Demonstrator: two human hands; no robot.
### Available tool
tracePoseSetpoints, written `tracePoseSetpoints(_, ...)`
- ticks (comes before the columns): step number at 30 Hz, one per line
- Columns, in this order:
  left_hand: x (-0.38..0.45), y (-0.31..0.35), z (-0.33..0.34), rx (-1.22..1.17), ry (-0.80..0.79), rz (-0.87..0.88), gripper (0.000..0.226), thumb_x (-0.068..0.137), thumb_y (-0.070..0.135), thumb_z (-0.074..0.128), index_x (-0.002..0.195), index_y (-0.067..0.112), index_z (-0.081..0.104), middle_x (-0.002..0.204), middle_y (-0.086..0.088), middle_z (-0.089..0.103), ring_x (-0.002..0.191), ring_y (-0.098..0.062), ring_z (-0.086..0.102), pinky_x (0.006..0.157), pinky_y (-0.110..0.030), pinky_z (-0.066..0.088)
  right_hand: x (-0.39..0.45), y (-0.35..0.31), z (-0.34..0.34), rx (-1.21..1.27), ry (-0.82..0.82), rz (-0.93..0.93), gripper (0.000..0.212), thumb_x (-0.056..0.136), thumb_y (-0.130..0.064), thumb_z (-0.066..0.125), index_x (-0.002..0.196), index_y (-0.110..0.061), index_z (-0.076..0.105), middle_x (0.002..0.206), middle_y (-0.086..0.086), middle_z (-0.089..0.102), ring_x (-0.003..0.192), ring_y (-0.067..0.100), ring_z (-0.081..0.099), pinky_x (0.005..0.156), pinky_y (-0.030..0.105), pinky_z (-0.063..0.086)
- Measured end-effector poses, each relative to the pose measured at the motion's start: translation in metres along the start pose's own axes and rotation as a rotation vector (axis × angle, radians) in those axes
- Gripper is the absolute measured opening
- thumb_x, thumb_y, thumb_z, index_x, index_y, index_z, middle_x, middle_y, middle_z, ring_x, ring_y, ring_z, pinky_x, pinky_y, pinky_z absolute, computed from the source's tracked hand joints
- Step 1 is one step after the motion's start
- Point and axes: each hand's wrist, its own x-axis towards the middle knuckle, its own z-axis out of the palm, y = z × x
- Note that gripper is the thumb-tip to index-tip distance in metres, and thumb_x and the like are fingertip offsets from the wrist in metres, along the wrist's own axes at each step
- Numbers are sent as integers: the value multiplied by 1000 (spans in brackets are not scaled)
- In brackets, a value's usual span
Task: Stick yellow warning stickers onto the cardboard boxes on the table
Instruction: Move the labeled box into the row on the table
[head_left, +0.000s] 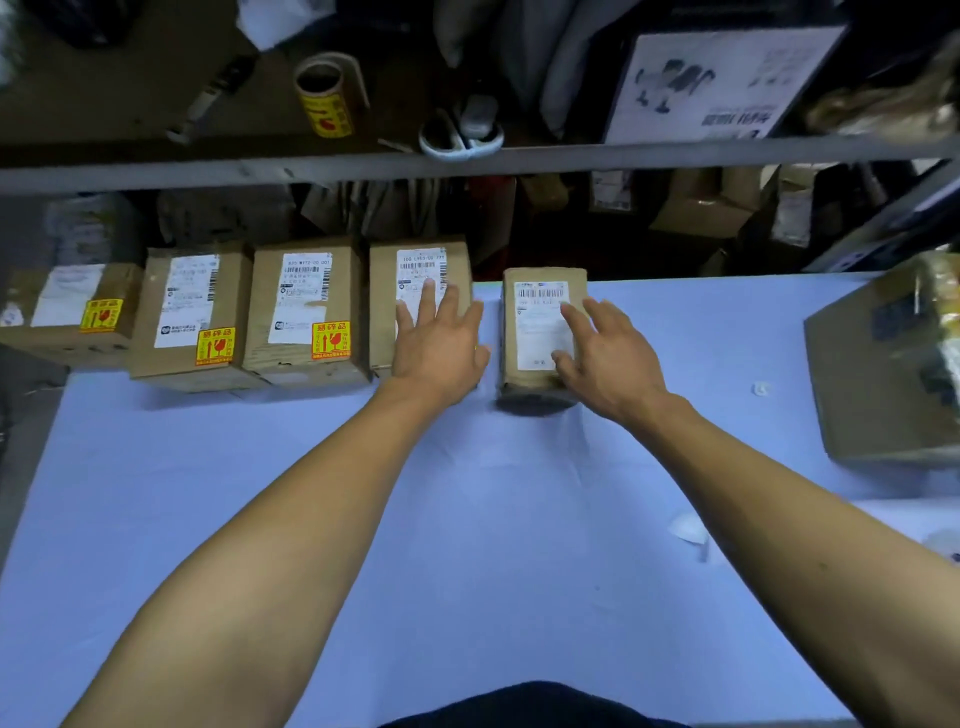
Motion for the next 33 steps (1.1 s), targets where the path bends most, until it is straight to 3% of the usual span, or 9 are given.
tracePoseSetpoints(9, 8, 34, 13, -14, -39, 62, 55, 101, 44, 42, 150, 21, 32, 165, -12, 5, 152, -36, 2, 120, -55, 6, -16, 39, 10, -65, -25, 12, 60, 105, -44, 33, 158, -20, 19, 165, 11, 16, 152, 30, 13, 122, 45, 21)
tracePoseSetpoints(14, 27, 45, 20, 3, -44, 72, 61, 101, 47, 39, 154, 21, 25, 165, -13, 6, 152, -34, -1, 120, -50, 8, 0, 45, 15, -53, -68, 11, 61, 104, -43, 33, 157, -19, 18, 165, 11, 16, 152, 30, 12, 121, 45, 21)
tracePoseSetpoints(19, 52, 51, 29, -9, -58, 46, 67, 100, 48, 39, 156, 19, 18, 165, -14, 5, 152, -34, 1, 120, -50, 10, 25, 50, 20, 52, -99, 64, 69, 102, -52, 33, 158, -18, 15, 164, 10, 19, 152, 28, 12, 119, 43, 24)
tracePoseSetpoints(23, 66, 55, 35, -61, -73, 3, 70, 101, 47, 38, 157, 17, 11, 164, -18, 5, 152, -34, 5, 121, -46, 9, 42, 49, 28, 297, -118, 149, 76, 101, -53, 39, 158, -12, 12, 164, 8, 21, 151, 26, 16, 117, 42, 26)
tracePoseSetpoints(26, 72, 62, 35, -230, -84, -38, 72, 101, 42, 44, 158, 15, 9, 164, -19, 2, 150, -35, 14, 119, -42, 19, 53, 46, 38, 521, -124, 233, 76, 100, -50, 45, 156, -6, 18, 158, 13, 34, 145, 31, 31, 113, 40, 30)
tracePoseSetpoints(29, 74, 70, 40, -486, -38, -129, 78, 98, 32, 53, 158, 14, 6, 166, -12, 3, 149, -30, 21, 114, -41, 30, 56, 42, 50, 707, -167, 295, 63, 100, -51, 42, 150, -13, 34, 144, 9, 53, 130, 30, 51, 101, 36, 41)
tracePoseSetpoints(31, 73, 75, 46, -605, 17, -200, 82, 96, 30, 56, 158, 15, 5, 164, -9, 17, 145, -28, 30, 111, -40, 36, 53, 39, 55, 813, -174, 322, 51, 102, -46, 39, 147, -22, 37, 137, 4, 60, 119, 28, 58, 95, 34, 45)
tracePoseSetpoints(33, 70, 78, 51, -745, 33, -306, 80, 95, 29, 59, 157, 15, 11, 155, -6, 39, 137, -27, 42, 106, -36, 39, 50, 36, 56, 894, -181, 341, 49, 102, -47, 38, 148, -28, 36, 137, 0, 59, 119, 27, 59, 98, 36, 46)
